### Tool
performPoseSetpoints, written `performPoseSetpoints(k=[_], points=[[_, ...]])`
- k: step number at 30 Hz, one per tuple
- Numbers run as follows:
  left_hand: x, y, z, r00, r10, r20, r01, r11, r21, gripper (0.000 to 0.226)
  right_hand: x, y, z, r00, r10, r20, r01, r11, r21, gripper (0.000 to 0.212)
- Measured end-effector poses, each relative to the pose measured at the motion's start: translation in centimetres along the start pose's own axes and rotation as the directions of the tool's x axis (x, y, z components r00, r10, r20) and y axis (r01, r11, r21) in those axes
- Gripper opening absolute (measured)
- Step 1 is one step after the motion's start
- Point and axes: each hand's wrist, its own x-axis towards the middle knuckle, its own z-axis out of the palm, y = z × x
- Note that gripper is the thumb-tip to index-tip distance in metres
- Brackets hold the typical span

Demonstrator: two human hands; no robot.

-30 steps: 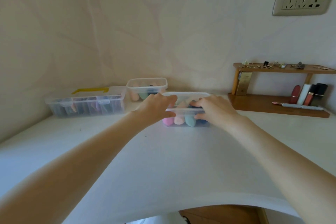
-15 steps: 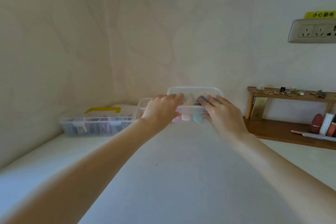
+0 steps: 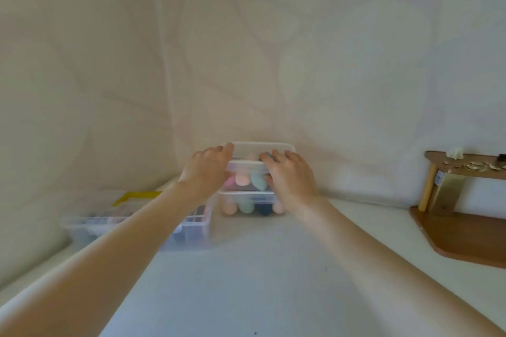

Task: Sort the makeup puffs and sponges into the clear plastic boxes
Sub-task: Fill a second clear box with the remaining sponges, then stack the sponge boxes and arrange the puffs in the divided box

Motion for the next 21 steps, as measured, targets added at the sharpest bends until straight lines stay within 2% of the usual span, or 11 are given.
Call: performPoseSetpoints(k=[2, 3, 4, 6, 7, 8, 10, 12, 15, 19, 21], points=[[0.3, -0.4, 0.7, 0.998, -0.04, -0.045, 0.037, 0.997, -0.068, 0.048, 0.2, 1.8, 0.1, 0.992, 0.028, 0.125, -0.048, 0.986, 0.161, 0.073], [0.1, -0.5, 0.8, 0.994, -0.091, -0.058, 0.082, 0.987, -0.138, 0.052, -0.1, 2.7, -0.3, 0.976, 0.098, 0.193, -0.155, 0.939, 0.307, 0.08], [-0.1, -0.7, 1.0, 0.985, -0.16, -0.065, 0.142, 0.964, -0.226, 0.053, -0.5, 3.6, -0.4, 0.952, 0.198, 0.233, -0.287, 0.845, 0.451, 0.087], [-0.9, -1.1, 1.5, 0.961, -0.275, -0.009, 0.258, 0.91, -0.324, 0.044, -1.6, 4.7, -0.2, 0.851, 0.344, 0.398, -0.526, 0.565, 0.636, 0.095], [-1.2, -1.3, 1.9, 0.959, -0.278, 0.056, 0.282, 0.915, -0.289, 0.04, -2.3, 4.5, -0.1, 0.789, 0.348, 0.507, -0.615, 0.471, 0.633, 0.097], [-1.5, -1.8, 2.5, 0.956, -0.26, 0.133, 0.285, 0.93, -0.234, 0.038, -2.8, 3.9, 0.3, 0.743, 0.331, 0.582, -0.667, 0.437, 0.603, 0.095], [-1.7, -2.0, 3.1, 0.953, -0.195, 0.233, 0.24, 0.954, -0.182, 0.04, -2.8, 2.5, 0.9, 0.742, 0.355, 0.569, -0.669, 0.459, 0.585, 0.079], [-1.6, -2.4, 3.1, 0.943, -0.118, 0.31, 0.195, 0.953, -0.23, 0.041, -2.0, 0.8, 0.6, 0.768, 0.389, 0.509, -0.639, 0.523, 0.564, 0.064], [-1.6, -3.1, 2.9, 0.93, -0.053, 0.365, 0.181, 0.928, -0.326, 0.034, -0.9, -0.9, 0.8, 0.784, 0.403, 0.473, -0.609, 0.646, 0.46, 0.057], [-1.5, -4.9, 2.9, 0.957, -0.02, 0.291, 0.142, 0.902, -0.407, 0.029, 0.5, -2.4, 2.1, 0.781, 0.391, 0.487, -0.616, 0.614, 0.494, 0.056], [-1.3, -6.4, 2.8, 0.961, -0.035, 0.273, 0.163, 0.872, -0.461, 0.027, 1.4, -3.3, 2.4, 0.78, 0.358, 0.513, -0.619, 0.561, 0.55, 0.049]])
